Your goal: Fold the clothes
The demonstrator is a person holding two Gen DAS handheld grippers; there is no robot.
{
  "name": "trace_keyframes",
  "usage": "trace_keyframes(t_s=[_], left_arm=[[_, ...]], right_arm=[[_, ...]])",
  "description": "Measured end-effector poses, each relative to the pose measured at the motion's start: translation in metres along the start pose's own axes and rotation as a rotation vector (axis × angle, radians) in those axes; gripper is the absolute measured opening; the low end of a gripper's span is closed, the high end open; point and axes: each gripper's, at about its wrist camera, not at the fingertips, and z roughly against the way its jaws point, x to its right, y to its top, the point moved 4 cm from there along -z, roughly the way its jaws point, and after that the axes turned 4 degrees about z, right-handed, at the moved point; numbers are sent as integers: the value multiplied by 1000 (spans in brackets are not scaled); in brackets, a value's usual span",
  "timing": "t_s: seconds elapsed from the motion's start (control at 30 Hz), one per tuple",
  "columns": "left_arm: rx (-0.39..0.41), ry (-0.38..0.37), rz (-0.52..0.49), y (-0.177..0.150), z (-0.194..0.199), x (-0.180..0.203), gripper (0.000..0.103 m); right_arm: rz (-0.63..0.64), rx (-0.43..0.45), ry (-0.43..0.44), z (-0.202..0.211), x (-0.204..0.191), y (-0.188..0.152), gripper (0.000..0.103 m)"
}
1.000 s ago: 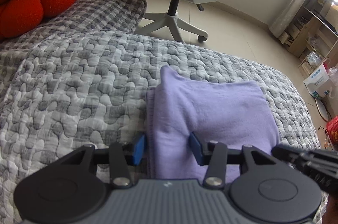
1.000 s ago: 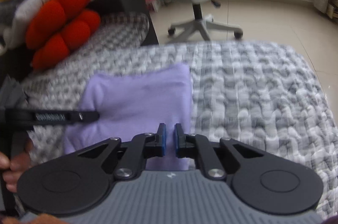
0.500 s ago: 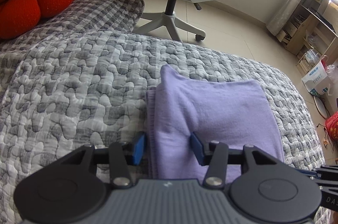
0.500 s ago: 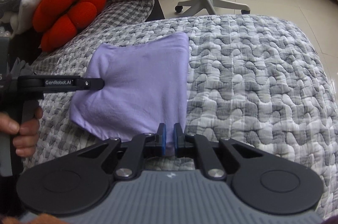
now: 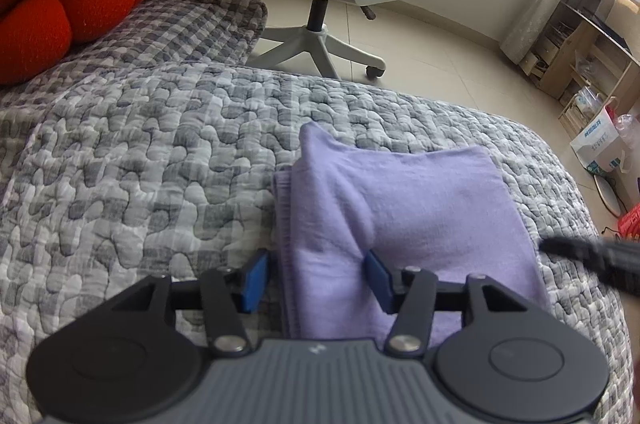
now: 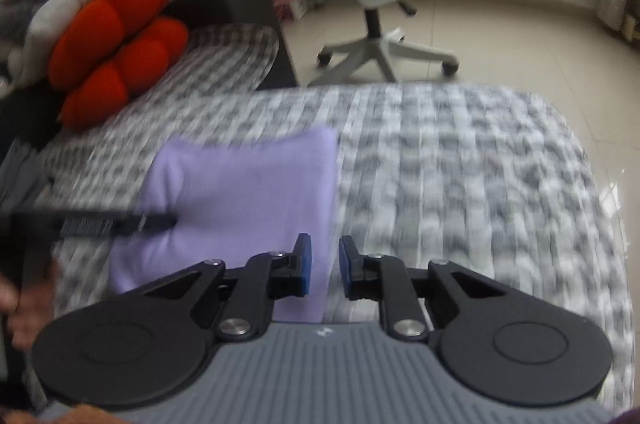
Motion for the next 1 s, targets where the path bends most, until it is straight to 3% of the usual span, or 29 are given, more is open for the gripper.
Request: trace_keyframes(t_s=[0.23, 0.5, 0.67, 1.0], left_arm=[[-9, -12, -6, 3, -3, 0, 58], [-12, -22, -24, 3, -4, -1, 59], [-16, -31, -16, 3, -2, -3, 59], [5, 2, -33, 0, 2, 0, 59]], right_arm=[[-95, 10, 51, -45, 8, 30, 21], [-66, 71, -54, -73, 9, 39, 18], [-35, 115, -82, -58, 0, 41, 19], [31, 172, -48, -6, -32, 33, 26]])
